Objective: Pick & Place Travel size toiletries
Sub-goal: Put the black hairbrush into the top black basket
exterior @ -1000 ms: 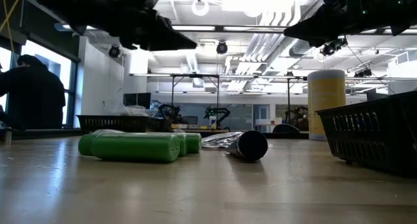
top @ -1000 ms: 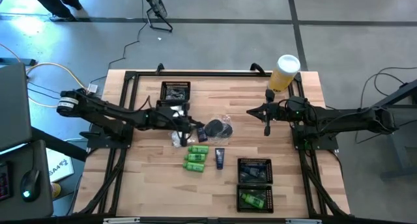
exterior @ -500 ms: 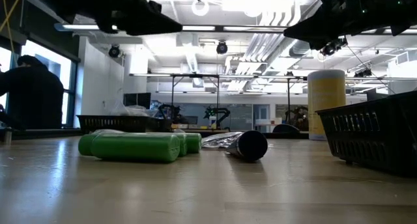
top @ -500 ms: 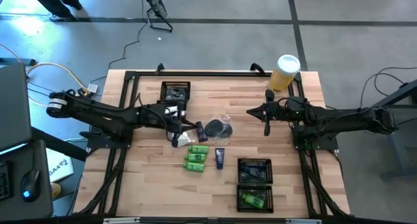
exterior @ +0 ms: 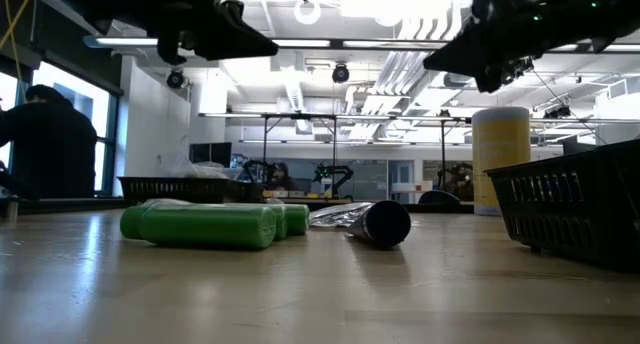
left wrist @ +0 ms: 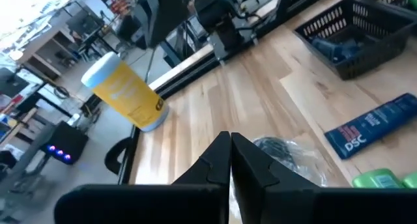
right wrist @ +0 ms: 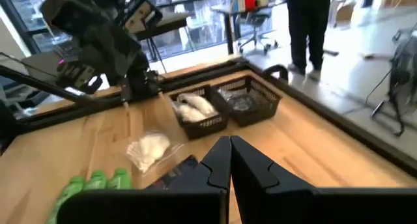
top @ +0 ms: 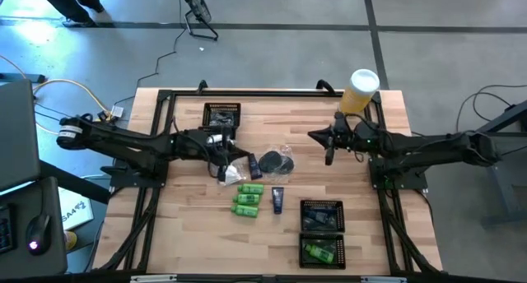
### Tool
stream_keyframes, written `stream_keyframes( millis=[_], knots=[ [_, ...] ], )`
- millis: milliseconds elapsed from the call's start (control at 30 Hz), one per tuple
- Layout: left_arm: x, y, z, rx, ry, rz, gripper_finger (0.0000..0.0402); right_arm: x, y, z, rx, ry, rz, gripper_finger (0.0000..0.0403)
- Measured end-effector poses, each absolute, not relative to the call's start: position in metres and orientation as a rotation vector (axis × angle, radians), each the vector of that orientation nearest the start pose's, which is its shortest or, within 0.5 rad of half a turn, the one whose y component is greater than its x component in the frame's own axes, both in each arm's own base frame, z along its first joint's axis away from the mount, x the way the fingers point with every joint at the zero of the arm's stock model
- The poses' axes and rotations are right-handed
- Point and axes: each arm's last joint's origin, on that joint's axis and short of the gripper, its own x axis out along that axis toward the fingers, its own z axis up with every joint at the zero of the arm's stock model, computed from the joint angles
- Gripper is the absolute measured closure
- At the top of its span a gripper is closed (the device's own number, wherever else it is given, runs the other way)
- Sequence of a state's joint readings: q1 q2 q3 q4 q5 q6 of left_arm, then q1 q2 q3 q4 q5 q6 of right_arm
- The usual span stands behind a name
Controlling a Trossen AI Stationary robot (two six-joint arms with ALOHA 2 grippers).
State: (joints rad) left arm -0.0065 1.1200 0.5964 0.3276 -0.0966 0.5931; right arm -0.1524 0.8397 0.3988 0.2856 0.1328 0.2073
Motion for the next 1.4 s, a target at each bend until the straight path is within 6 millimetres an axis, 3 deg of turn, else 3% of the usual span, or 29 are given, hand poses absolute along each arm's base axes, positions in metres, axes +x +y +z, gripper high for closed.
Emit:
stream_keyframes(
  millis=[433,733,1100,1400],
  knots=[
    [0.227,0.034,0.256,0.508,0.236,-0.037,0.0394,0.234,-0.040,0.234,0.250,0.300,-0.316,0.0401],
    [0.214,0.047,0.254,0.497,0.325,0.000,0.0394,0.257,-0.040,0.243,0.275,0.437,-0.283,0.0401],
    [0.195,0.043,0.266,0.537,0.311,0.002,0.0394,0.263,-0.040,0.252,0.273,0.425,-0.253,0.0401],
    [0.195,0.043,0.261,0.525,0.351,-0.010,0.0394,0.264,-0.040,0.254,0.219,0.406,-0.245,0.0401]
  ],
)
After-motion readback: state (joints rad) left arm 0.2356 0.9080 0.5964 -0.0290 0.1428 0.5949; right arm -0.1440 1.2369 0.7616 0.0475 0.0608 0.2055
